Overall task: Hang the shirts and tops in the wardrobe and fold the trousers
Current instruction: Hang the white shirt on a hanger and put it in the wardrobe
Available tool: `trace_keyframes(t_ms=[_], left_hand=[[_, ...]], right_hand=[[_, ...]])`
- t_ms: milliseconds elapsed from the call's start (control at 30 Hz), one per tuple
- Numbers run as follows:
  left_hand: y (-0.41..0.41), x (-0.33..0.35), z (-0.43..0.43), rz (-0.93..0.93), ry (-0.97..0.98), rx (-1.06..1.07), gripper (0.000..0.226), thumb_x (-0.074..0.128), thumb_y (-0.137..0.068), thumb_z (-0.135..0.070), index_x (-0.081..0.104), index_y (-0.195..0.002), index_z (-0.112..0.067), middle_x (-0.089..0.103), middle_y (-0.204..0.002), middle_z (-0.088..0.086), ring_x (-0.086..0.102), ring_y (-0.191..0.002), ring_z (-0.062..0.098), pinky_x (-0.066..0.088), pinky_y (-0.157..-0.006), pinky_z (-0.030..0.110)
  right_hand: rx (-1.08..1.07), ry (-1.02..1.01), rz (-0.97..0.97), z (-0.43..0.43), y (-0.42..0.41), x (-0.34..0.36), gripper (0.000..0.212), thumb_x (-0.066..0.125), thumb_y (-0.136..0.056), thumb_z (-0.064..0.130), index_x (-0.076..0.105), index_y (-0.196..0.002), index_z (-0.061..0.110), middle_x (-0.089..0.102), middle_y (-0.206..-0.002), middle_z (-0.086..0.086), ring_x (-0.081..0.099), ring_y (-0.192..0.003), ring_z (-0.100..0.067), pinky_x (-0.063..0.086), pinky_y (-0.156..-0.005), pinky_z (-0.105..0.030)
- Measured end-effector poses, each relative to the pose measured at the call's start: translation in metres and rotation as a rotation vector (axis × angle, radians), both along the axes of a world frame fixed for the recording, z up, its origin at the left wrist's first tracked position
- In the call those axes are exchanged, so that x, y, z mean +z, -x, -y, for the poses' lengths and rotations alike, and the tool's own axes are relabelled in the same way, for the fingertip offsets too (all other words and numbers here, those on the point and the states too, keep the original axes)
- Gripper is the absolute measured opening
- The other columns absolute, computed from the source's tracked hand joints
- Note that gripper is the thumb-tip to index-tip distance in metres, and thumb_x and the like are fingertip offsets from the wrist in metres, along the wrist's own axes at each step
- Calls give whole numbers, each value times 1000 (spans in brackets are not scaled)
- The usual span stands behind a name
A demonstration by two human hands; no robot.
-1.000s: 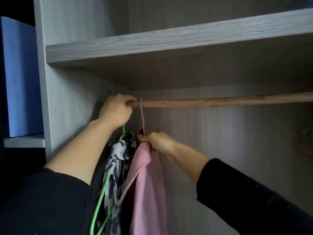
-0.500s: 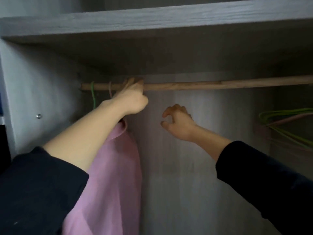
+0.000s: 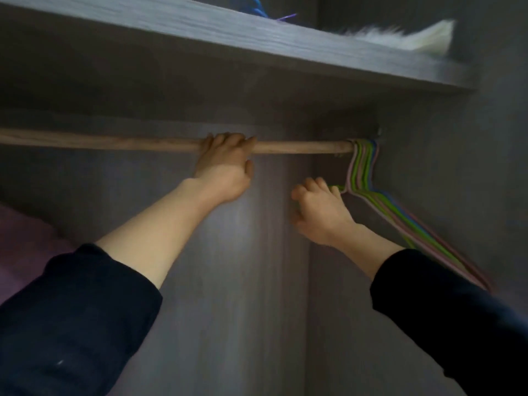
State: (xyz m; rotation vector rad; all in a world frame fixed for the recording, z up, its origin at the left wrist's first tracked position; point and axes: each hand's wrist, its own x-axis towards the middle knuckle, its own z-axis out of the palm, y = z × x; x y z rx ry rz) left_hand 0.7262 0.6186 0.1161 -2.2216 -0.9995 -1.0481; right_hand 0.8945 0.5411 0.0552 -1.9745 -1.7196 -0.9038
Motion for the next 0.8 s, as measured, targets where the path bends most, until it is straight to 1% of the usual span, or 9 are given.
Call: trace_keyframes(t_ms=[67, 133, 267, 400, 500, 567, 633, 700, 800], left_hand=[[-14, -8, -8, 39, -81, -24, 51, 41, -93, -29, 39, -144, -21, 44, -142, 7, 35, -126, 32, 13, -109, 38], [-21, -20, -19, 102, -167, -55, 54, 43, -85, -29, 46, -138, -20, 49, -134, 9, 34, -120, 32, 11, -105, 39], [-28, -30, -32, 188, -252, -67, 53, 49, -83, -27, 49, -135, -19, 50, -128, 9, 27, -119, 26, 7, -107, 38], [-28, -30, -34, 205, -257, -69, 55, 47, -82, -27, 46, -136, -19, 48, -130, 10, 27, -123, 28, 3, -110, 37], [-30, -31, -35, 221, -241, -71, 55, 44, -84, -28, 45, -138, -19, 46, -132, 10, 28, -125, 31, 3, -111, 38], [-30, -31, -36, 233, -243, -71, 54, 44, -84, -28, 46, -138, -19, 47, -132, 10, 29, -125, 31, 3, -111, 39], [-30, -31, -36, 240, -240, -74, 54, 43, -85, -28, 46, -137, -20, 47, -131, 9, 30, -125, 32, 5, -111, 40], [-31, -31, -36, 236, -239, -77, 54, 43, -84, -29, 46, -137, -21, 47, -131, 9, 30, -125, 32, 5, -111, 40], [-30, -30, -35, 222, -243, -64, 55, 42, -84, -30, 46, -138, -21, 47, -132, 8, 29, -123, 30, 5, -110, 37]], right_hand=[[-86, -43, 24, 8, -26, 3, 39, 58, -85, 33, 53, -118, 13, 49, -126, -8, 39, -123, -29, 36, -96, -42], [-157, -77, 40, 16, -49, 6, 40, 58, -85, 34, 53, -118, 11, 51, -125, -10, 40, -123, -30, 38, -95, -41], [-328, -41, 176, 25, -82, 8, 42, 56, -88, 24, 50, -127, 10, 50, -130, -11, 39, -125, -29, 38, -95, -40], [-349, 5, 287, 24, -90, 9, 38, 48, -91, 11, 49, -129, 7, 52, -130, -12, 41, -124, -29, 38, -93, -38], [-326, 10, 301, 23, -89, 13, 35, 54, -87, 15, 56, -122, 7, 58, -123, -12, 47, -119, -29, 41, -90, -36], [-281, 6, 176, 24, -85, 16, 29, 59, -87, 20, 60, -114, 8, 62, -116, -13, 54, -112, -31, 45, -81, -35], [-192, -37, -62, 24, -80, 21, 21, 58, -88, 20, 60, -105, 7, 64, -109, -17, 60, -104, -36, 44, -71, -35], [-82, -109, -303, 19, -75, 26, 14, 57, -87, 18, 60, -96, 8, 64, -100, -19, 62, -98, -38, 42, -68, -33], [97, -164, -628, 9, -65, 37, 11, 57, -87, 17, 63, -87, 8, 61, -86, -11, 62, -89, -29, 37, -65, -26]])
